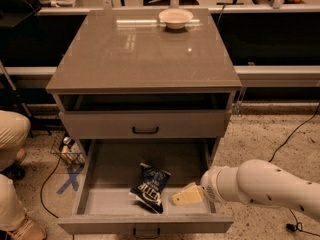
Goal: Pick blue chip bag from middle drawer and place on counter
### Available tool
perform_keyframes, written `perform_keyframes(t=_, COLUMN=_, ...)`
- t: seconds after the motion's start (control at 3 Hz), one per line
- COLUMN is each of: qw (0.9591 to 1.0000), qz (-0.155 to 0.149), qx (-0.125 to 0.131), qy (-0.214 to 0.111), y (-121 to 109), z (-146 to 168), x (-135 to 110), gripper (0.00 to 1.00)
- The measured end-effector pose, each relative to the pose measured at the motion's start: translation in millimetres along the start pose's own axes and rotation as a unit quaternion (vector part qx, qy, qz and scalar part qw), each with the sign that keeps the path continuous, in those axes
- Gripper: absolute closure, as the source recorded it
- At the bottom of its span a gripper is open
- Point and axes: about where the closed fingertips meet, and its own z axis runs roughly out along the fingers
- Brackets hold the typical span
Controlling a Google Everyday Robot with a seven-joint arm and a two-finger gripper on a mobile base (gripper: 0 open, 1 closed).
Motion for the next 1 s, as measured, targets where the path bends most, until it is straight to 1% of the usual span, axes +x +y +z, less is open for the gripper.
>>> perform_keyframes(t=0.33, qw=1.0, qz=0.0, qx=0.0, qy=0.0, y=0.0, z=0.0, x=0.0, gripper=0.0)
perform_keyframes(t=0.67, qw=0.9998, qz=0.02, qx=-0.005, qy=-0.003, y=3.8, z=22.8, x=9.0, gripper=0.0)
perform_keyframes(t=1.0, qw=0.9992, qz=0.041, qx=-0.005, qy=-0.001, y=10.6, z=57.0, x=19.5, gripper=0.0)
